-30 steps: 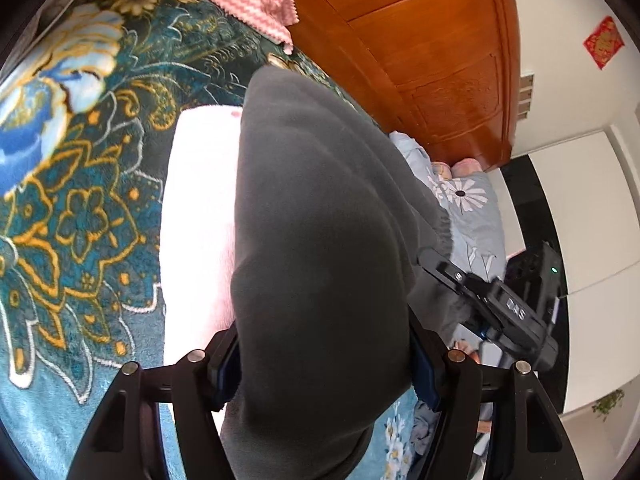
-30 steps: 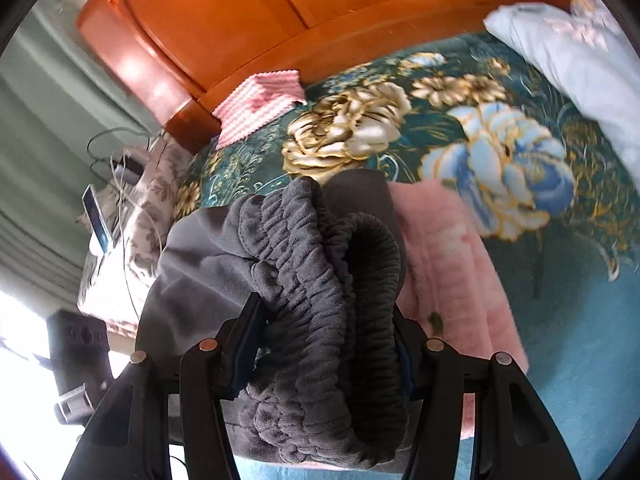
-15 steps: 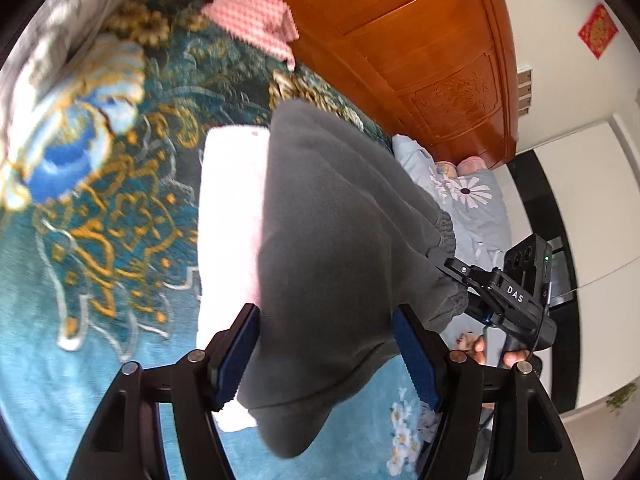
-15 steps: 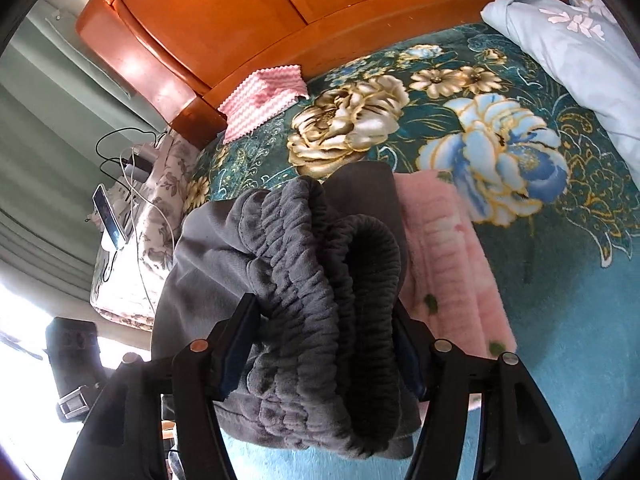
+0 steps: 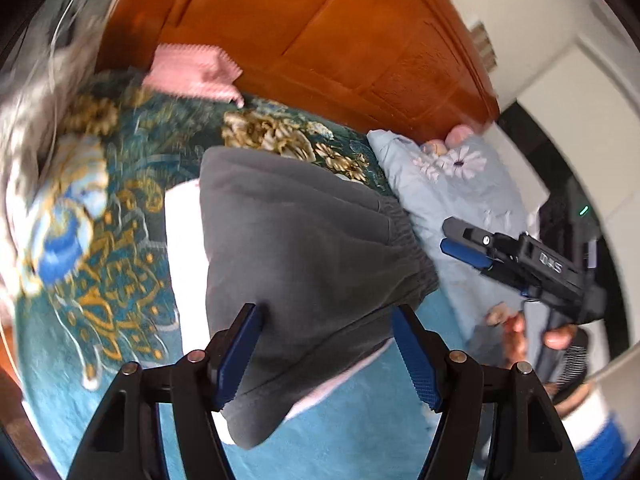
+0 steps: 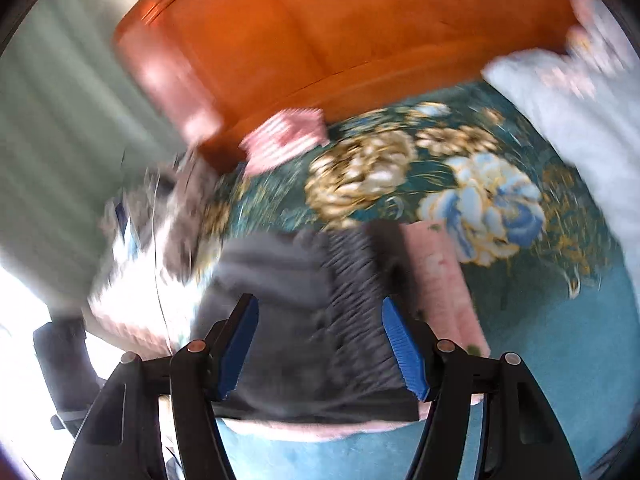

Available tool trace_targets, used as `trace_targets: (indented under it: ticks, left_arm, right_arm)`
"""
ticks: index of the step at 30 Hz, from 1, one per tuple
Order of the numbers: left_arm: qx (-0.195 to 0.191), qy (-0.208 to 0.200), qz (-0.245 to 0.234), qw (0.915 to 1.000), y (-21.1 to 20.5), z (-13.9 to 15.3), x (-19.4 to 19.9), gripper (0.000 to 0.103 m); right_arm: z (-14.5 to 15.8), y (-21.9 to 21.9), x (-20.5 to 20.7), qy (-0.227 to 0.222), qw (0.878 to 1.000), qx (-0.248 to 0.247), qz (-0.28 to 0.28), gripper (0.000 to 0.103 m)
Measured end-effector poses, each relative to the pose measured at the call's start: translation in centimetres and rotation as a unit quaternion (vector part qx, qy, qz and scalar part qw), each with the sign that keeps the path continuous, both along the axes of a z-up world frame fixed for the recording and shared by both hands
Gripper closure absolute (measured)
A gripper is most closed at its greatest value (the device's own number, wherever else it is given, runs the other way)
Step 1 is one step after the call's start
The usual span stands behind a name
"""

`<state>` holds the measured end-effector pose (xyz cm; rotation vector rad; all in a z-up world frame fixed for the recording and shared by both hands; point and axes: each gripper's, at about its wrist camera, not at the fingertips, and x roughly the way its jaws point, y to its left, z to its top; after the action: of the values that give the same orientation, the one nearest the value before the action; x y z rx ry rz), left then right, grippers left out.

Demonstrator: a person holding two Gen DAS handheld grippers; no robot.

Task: Fold clothes
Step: 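Lower the sweatpants onto the pink blanket and open both grippers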

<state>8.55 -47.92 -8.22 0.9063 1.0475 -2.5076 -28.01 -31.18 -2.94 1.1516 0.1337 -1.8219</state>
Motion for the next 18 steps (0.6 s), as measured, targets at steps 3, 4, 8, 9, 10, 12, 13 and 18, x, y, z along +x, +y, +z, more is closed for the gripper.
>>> trace_targets:
  ticks: [3,4,8,9,10,12,13,18]
  left_arm:
    - [-0.036,-0.018,-0.015,0.9991,0.8,-0.8,-1.0,0.031]
    - [-0.034,-0.018,-0.020,0.9991,0.8,-1.1,-1.1,0.031]
    - [-0.029,-0.020,-0.035,0.9988,0.7,-2.1,-1.8,0.031]
    - [-0.027,-0.021,-0.037,0.9987,0.6,-2.3,-2.0,0.031]
    - [-0.019,-0.023,-0.038,0.9988,0.3,-2.6,-2.2,0.031]
    - [-0.001,-0.029,-0.031,0.9991,-0.2,-3.4,-2.4,0.031]
    - [0.007,-0.031,-0.028,0.9991,-0.4,-3.7,-2.4,0.031]
    - [-0.014,-0.024,-0.016,0.9995,0.7,-2.1,-0.8,0.031]
  right_arm:
    - [-2.1,-1.4,1.7,0.025,0.998,0.043,0.029,0.037]
    - [-2.9,-1.5,1.6,0.026,0.998,0.052,0.023,0.037]
    - [-5.7,-1.6,0.6,0.000,0.998,0.057,-0.004,0.035]
    - [-5.9,-1.7,0.5,0.000,0.998,0.058,-0.007,0.035]
    - [-6.2,-1.9,0.4,0.001,0.998,0.059,-0.010,0.035]
    - [-6.4,-2.2,0.4,0.001,0.998,0.069,-0.010,0.035]
    - [-6.5,-2.3,0.5,0.002,0.997,0.073,-0.009,0.035]
    - [-3.8,-0.5,1.7,0.019,0.999,0.030,-0.016,0.035]
